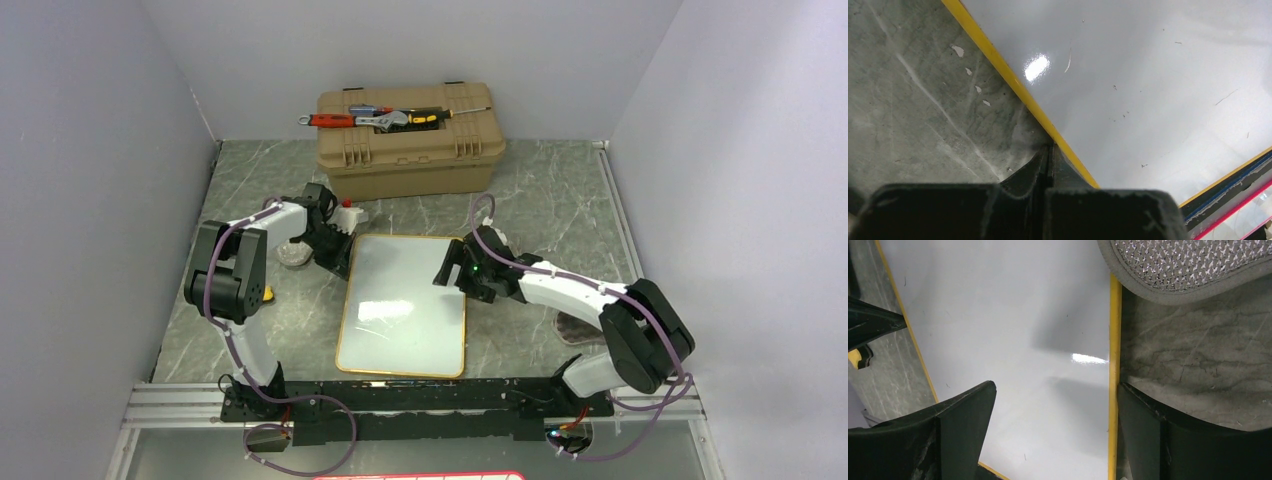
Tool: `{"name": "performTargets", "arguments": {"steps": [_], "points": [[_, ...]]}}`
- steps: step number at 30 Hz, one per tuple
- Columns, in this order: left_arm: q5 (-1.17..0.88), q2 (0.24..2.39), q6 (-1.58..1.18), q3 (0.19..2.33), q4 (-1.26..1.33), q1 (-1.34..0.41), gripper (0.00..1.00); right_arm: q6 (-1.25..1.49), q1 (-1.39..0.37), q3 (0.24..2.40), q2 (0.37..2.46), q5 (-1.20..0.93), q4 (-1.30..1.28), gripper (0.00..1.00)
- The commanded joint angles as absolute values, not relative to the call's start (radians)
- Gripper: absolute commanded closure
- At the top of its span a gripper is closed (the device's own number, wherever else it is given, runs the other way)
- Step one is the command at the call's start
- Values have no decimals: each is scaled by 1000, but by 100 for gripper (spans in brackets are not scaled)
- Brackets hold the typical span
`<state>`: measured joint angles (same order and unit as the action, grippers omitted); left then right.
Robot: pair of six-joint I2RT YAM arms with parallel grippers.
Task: Erase the whiteboard
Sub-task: Adjust the whiteboard at the center of the board.
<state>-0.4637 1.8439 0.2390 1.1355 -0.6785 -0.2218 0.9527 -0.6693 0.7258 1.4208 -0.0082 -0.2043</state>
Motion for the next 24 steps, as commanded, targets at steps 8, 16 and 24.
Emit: {"name": "performTargets", "arguments": {"steps": [8, 16, 24], "points": [[-562, 1921, 220, 1134, -586, -372, 97, 1109, -727, 819, 1283, -241, 251, 9], [-594, 1982, 199, 1198, -588, -423, 97, 1148, -726, 727, 1235, -226, 265, 10], [-635, 2066, 189, 1285, -598, -501, 97, 1217, -722, 587, 1141, -178, 315, 10]]}}
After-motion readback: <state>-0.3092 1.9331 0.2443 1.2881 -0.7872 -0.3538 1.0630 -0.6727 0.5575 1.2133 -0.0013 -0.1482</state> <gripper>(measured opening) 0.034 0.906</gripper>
